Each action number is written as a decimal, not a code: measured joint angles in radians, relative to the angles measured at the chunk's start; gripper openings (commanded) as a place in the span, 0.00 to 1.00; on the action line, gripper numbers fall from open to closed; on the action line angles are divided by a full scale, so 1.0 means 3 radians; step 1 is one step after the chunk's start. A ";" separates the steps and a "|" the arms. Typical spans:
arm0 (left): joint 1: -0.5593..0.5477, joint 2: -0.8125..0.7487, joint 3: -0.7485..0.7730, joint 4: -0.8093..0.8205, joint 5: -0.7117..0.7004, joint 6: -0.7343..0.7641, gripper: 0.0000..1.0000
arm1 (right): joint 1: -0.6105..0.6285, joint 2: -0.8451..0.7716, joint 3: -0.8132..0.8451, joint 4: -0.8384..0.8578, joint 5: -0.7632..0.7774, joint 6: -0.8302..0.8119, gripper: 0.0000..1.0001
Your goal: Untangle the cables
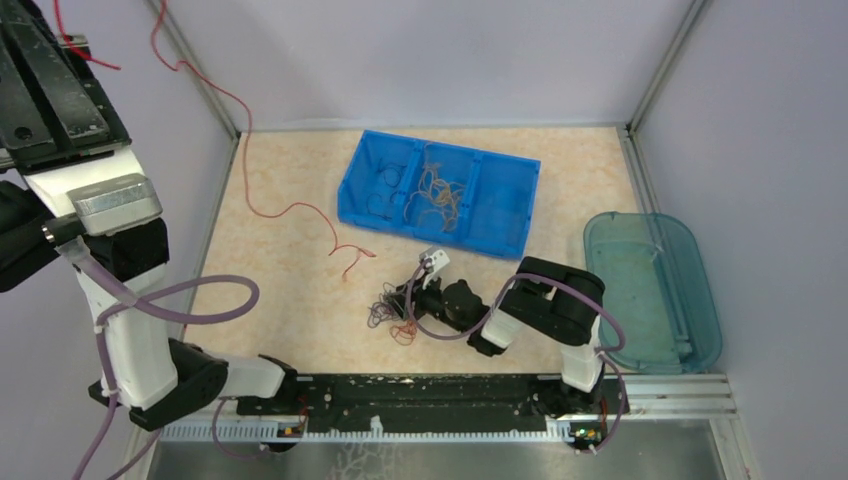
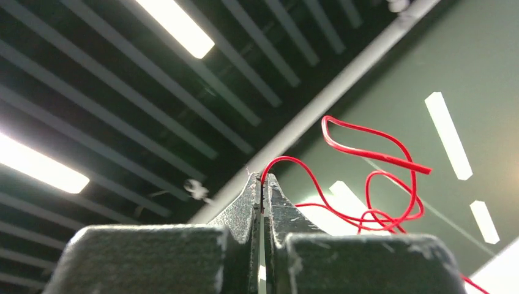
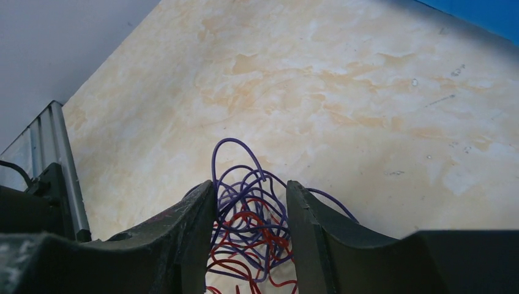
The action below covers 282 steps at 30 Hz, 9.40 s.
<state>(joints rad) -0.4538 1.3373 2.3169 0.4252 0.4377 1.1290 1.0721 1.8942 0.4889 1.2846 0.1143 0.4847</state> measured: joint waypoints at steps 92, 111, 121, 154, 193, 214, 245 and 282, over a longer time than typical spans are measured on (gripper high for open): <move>-0.0060 -0.1078 -0.2987 -0.3882 0.1324 -0.1573 1.00 | -0.2824 -0.2622 0.1399 -0.2293 -0.0609 0.0295 0.00; -0.0072 -0.1225 -0.3137 -0.4267 0.1212 -0.1288 1.00 | -0.2936 -0.2257 0.1495 -0.2496 -0.0451 -0.0100 0.00; -0.0072 -0.1246 -0.3137 -0.4266 0.1181 -0.1254 1.00 | -0.2937 -0.2111 0.1497 -0.2490 -0.0395 -0.0235 0.00; -0.0072 -0.1247 -0.3110 -0.4257 0.1099 -0.1241 1.00 | -0.2937 -0.1765 0.2191 -0.2288 -0.0613 -0.0389 0.00; -0.0072 -0.1233 -0.3412 -0.4187 0.0851 -0.1292 1.00 | -0.2803 -0.1979 0.1439 -0.3155 -0.0575 -0.0106 0.97; -0.0120 -0.0926 -0.4977 -0.4199 0.0473 0.0646 0.62 | -0.1817 -0.2261 0.0422 -0.3029 -0.1350 -0.0160 0.68; -0.0556 -0.0851 -0.5595 -0.3274 -0.0034 0.2207 0.42 | -0.1817 -0.2602 0.0422 -0.3006 -0.1287 -0.0164 0.54; -0.0605 -0.0626 -0.5759 -0.2789 -0.0092 0.2326 0.00 | -0.1817 -0.2602 0.0430 -0.3031 -0.1330 -0.0150 0.56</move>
<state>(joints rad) -0.6353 1.1496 0.5892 -0.4114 0.4103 1.8267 0.5270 1.1137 0.6178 0.3752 -0.2848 0.4397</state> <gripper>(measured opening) 0.007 0.515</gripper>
